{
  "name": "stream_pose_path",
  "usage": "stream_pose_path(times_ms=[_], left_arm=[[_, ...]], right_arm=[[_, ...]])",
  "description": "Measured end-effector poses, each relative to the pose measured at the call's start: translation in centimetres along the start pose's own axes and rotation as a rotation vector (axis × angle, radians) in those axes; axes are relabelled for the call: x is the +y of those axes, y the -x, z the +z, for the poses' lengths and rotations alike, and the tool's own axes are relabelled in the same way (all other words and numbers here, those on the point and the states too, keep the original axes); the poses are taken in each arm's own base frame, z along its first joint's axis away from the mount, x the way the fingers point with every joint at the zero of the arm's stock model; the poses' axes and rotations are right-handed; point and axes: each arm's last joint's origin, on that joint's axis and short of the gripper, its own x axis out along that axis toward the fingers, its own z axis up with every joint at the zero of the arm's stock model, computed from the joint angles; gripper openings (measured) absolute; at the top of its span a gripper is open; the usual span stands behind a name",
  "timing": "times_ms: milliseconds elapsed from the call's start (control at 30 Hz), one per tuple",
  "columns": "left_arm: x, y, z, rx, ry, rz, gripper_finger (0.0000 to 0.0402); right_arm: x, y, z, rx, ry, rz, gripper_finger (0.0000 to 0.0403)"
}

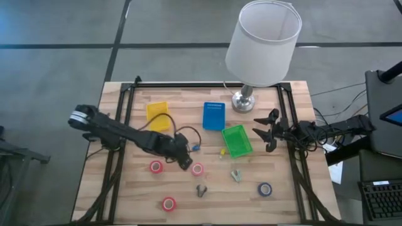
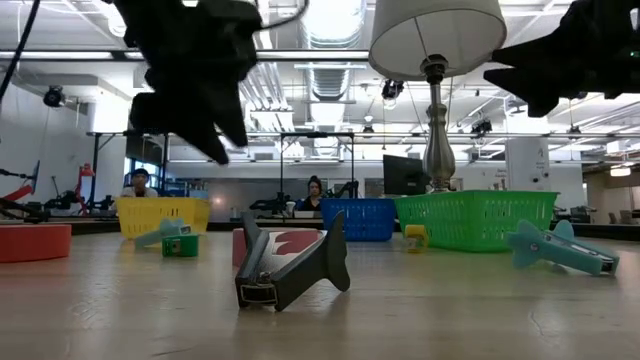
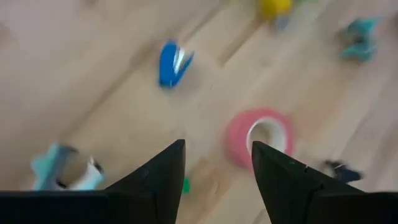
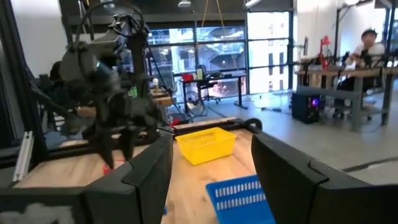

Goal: Pick and place Stapler, Stapler remover, tape
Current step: Put the green stapler into the yellow basket

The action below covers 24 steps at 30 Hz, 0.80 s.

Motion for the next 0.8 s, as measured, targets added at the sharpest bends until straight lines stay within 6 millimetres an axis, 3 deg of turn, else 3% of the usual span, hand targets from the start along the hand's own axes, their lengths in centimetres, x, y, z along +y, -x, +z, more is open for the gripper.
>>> stream_pose_path(times_ms=[367, 800], left_arm=[[-1.9, -3.2, -2.4, 0.108, 0.229, 0.182, 0.0188], [-1.0, -5.0, -3.3, 0.111, 0.289, 0.310, 0.0188]], right_arm=[[0.0, 0.0, 0.1, -0.007, 0.254, 0.000, 0.0215], [0.1, 0.1, 1.0, -0.103, 0.406, -0.006, 0.0215]])
